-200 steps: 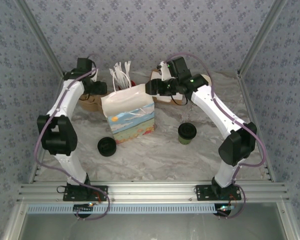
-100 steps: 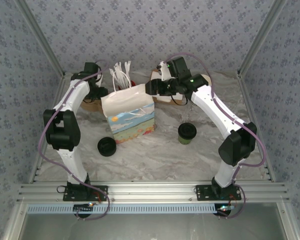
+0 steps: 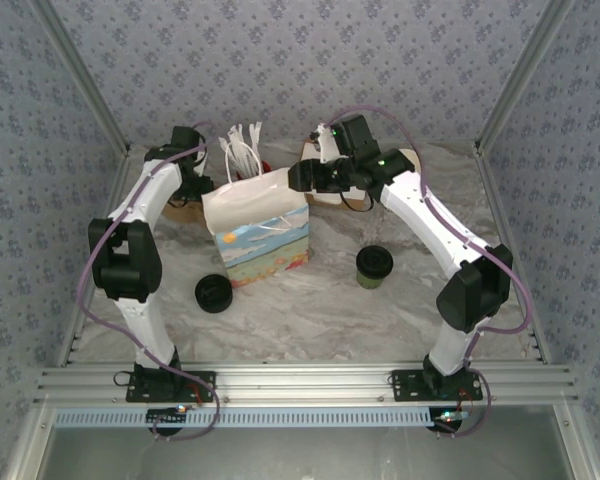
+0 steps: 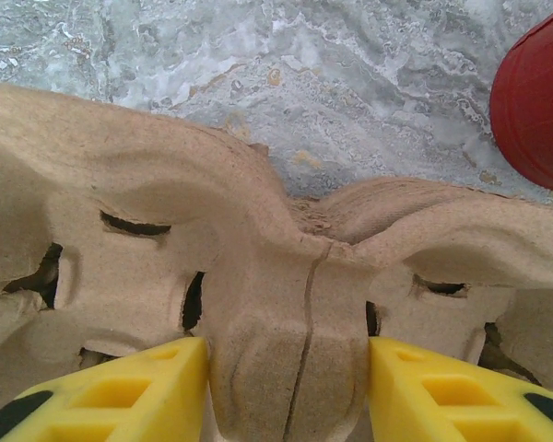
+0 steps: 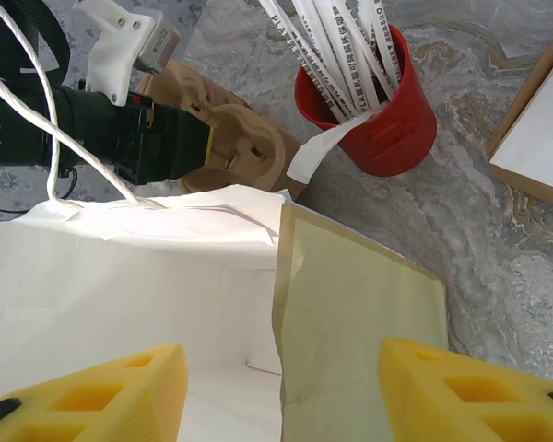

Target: Pack the takeout coffee

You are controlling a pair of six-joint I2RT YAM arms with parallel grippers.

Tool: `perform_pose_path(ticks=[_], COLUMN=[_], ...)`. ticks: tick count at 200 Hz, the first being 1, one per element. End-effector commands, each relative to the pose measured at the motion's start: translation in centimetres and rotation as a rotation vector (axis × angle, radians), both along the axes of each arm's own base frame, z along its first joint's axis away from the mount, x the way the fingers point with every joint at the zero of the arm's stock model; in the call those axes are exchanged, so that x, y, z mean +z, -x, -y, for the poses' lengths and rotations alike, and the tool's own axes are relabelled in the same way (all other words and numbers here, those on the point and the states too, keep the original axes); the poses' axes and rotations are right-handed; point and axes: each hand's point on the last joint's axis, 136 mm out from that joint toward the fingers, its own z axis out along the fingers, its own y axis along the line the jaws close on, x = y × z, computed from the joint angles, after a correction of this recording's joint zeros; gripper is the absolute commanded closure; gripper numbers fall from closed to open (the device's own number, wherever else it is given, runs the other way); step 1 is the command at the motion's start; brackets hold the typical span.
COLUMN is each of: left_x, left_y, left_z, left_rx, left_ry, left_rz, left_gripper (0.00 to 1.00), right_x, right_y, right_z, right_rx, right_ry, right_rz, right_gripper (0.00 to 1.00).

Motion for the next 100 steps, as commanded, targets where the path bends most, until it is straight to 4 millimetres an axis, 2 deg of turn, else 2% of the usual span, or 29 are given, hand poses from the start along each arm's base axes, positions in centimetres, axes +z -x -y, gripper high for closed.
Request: perform_pose_path(ticks=[1,40,100], left_x=[0.0,2.0,7.9], left_y=[0.3,0.5,1.4], left_z=[0.0,0.3,0.2], left_rx=[-0.002,-0.002,0.009], left_ry=[-0.01,-0.004,0.014], left_rz=[-0.023,0.014,0.124], left_gripper=[0.54,0.57,0.57], right_x=[0.0,0.2,0.5], right_y=[0.1,0.2,0.3], right_z=[-0.7,-0.7,-0.8], right_rx=[0.024,0.021,0.025], right_ry=[-0.003,-0.002,0.0], right_rz=[0.005,0.006,0.02], right_gripper=[0.41,0.41,0.41])
